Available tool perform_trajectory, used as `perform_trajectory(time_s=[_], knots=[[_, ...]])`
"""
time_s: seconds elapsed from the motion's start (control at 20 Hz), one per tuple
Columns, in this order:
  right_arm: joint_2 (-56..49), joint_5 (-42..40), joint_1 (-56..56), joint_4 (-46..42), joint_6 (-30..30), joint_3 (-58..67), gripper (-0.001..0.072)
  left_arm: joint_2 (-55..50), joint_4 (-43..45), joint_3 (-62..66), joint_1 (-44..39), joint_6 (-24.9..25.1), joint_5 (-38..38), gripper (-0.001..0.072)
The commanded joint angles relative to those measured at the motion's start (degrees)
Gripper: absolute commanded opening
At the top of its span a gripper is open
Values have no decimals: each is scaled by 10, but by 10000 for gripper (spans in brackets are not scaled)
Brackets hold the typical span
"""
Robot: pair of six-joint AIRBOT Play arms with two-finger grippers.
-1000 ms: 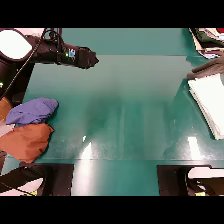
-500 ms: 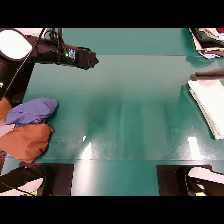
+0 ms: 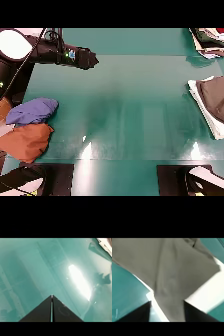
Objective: Fold the shirts.
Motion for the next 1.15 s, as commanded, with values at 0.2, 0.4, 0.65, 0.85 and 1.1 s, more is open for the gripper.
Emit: perform_trajectory(time_s=[0.2, 0.4, 0.65, 0.85, 1.1], knots=[[8, 9, 21, 91, 6, 34, 502, 0, 0, 0, 0, 0, 0, 27], [8, 9, 179, 182, 6, 51, 502, 0, -2, 0, 0, -1, -4, 27], [8, -13, 390, 174, 5, 51, 278, 0, -2, 0, 0, -1, -4, 27], [8, -19, 479, 171, 1, 51, 13, 0, -2, 0, 0, -1, -4, 27], [8, -17, 504, 156, 1, 51, 13, 0, -2, 0, 0, -1, -4, 27]])
